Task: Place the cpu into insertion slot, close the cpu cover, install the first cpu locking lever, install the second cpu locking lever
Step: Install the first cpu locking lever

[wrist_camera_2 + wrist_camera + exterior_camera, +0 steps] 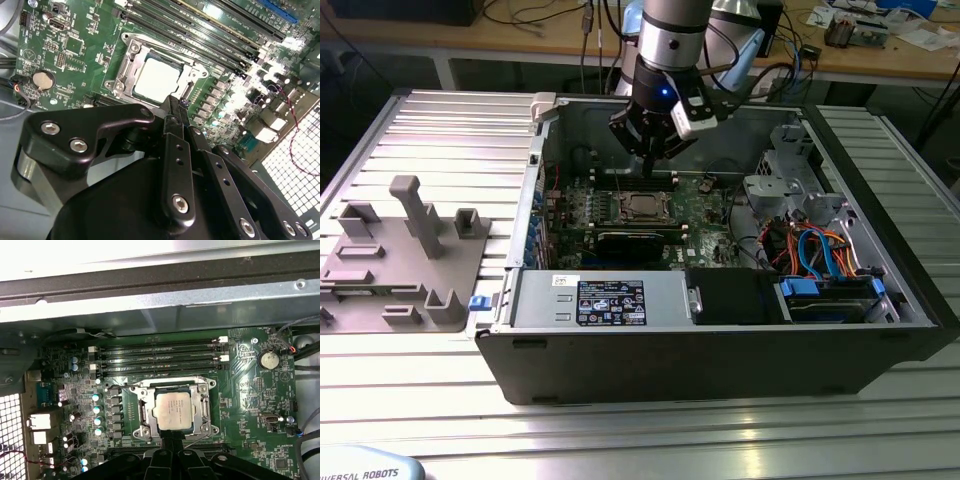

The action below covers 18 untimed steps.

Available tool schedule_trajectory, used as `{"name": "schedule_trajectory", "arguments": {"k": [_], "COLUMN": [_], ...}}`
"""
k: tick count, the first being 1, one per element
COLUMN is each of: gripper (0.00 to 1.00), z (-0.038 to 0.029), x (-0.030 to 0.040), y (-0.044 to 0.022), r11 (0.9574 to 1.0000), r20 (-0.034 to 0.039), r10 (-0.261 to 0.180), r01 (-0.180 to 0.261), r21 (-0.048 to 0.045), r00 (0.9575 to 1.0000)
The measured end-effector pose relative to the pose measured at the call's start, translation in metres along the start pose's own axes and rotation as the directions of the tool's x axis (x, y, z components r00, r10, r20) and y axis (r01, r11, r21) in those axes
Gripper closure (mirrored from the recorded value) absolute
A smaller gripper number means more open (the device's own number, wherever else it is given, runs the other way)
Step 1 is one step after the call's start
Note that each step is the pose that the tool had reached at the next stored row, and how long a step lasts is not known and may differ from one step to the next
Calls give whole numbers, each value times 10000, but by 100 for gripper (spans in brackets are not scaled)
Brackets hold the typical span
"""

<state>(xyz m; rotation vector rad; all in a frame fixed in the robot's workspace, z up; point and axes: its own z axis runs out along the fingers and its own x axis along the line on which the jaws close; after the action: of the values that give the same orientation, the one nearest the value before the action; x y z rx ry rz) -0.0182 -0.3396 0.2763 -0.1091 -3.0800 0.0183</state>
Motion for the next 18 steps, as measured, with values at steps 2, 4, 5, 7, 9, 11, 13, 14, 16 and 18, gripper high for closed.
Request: {"name": "schedule_trajectory", "arguments": {"k": [2, 4, 5, 7, 9, 11, 13, 14, 16, 18], "gripper": [89, 89, 89, 89, 89, 89, 89, 89, 89, 89], "z": [-1, 0, 0, 0, -1, -1, -1, -1, 1, 4], "x": [0, 0, 0, 0, 0, 0, 0, 0, 0, 1], "y": [-1, -1, 0, 0, -1, -1, -1, -1, 0, -1], "r11": [10000, 9999, 9999, 9996, 9990, 9986, 9986, 9986, 9986, 9986], "r20": [-2, -6, -6, -6, -4, -2, -2, -2, 168, 491], "r10": [-71, -94, -127, -257, -427, -514, -523, -527, -524, -521], "r01": [71, 94, 127, 257, 427, 514, 523, 527, 526, 527], "r21": [-31, -99, -113, -115, -103, -99, -98, -98, -101, -108], "r00": [10000, 10000, 9999, 9997, 9991, 9987, 9986, 9986, 9985, 9974]}}
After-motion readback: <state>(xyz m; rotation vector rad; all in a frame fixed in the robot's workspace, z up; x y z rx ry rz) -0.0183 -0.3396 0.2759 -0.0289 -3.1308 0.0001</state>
